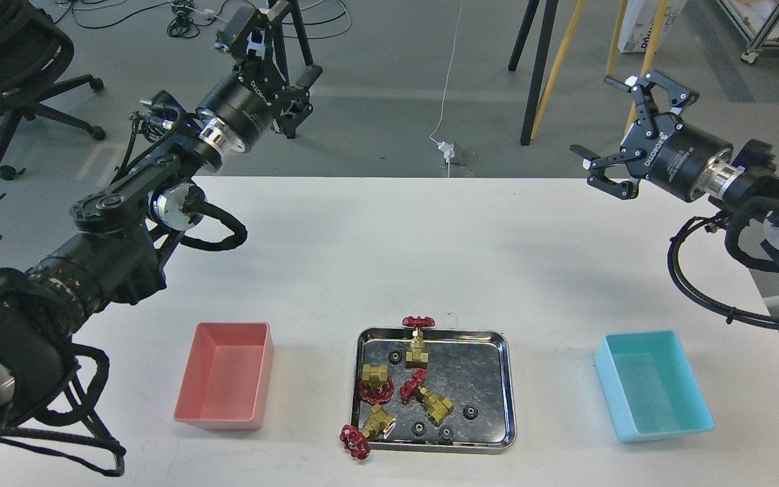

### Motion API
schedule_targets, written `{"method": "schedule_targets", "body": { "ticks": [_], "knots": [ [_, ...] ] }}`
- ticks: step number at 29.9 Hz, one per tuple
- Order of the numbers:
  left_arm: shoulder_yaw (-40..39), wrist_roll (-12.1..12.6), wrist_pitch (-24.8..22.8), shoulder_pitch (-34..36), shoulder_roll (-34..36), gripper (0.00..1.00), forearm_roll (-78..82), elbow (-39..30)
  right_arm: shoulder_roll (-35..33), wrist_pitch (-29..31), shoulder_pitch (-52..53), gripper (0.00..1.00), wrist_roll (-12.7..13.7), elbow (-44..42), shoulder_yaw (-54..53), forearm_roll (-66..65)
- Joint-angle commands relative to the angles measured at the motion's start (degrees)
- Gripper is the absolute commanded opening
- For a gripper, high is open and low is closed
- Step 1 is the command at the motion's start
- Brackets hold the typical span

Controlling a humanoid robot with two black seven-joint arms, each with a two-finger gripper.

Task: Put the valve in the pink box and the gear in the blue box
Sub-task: 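Swing the left arm down toward the metal tray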

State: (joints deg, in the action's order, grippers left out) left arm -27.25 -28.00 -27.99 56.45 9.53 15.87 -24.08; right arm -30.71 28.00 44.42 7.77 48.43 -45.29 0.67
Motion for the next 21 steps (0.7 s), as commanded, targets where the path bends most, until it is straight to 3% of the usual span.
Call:
{"method": "schedule_targets", "body": {
  "ticks": [1, 8, 15, 18, 21],
  "knots": [
    [-0.09, 0.00, -0.01, -0.12, 0.58, 1.00, -0.05, -0.01, 1.01, 0.00, 0.14, 1.00, -0.03, -0.36, -0.15, 0.04],
    [-1.75, 0.00, -0.01, 0.06, 4.79, 1.00, -0.40, 0.70, 1.44, 0.00, 0.40, 1.00, -0.12, -1.49, -4.97, 0.13],
    [-6.41, 0.00, -0.01, -0.47, 3.83, 1.00, -2.08, -1.32, 2.68, 0.00, 5.49, 1.00, 0.41, -4.57, -4.98, 0.04],
    [-7.38, 0.00, -0.01, -1.08, 5.32, 1.00, -1.81, -7.10, 2.68, 0.00, 7.25, 1.00, 0.41, -4.75, -4.89, 0.04],
    [-6.68, 0.00, -0.01, -1.00, 12.77, 1.00, -0.68, -17.72, 2.41, 0.00, 7.61, 1.00, 0.41, -4.75, -4.89, 0.04]
  ]
}}
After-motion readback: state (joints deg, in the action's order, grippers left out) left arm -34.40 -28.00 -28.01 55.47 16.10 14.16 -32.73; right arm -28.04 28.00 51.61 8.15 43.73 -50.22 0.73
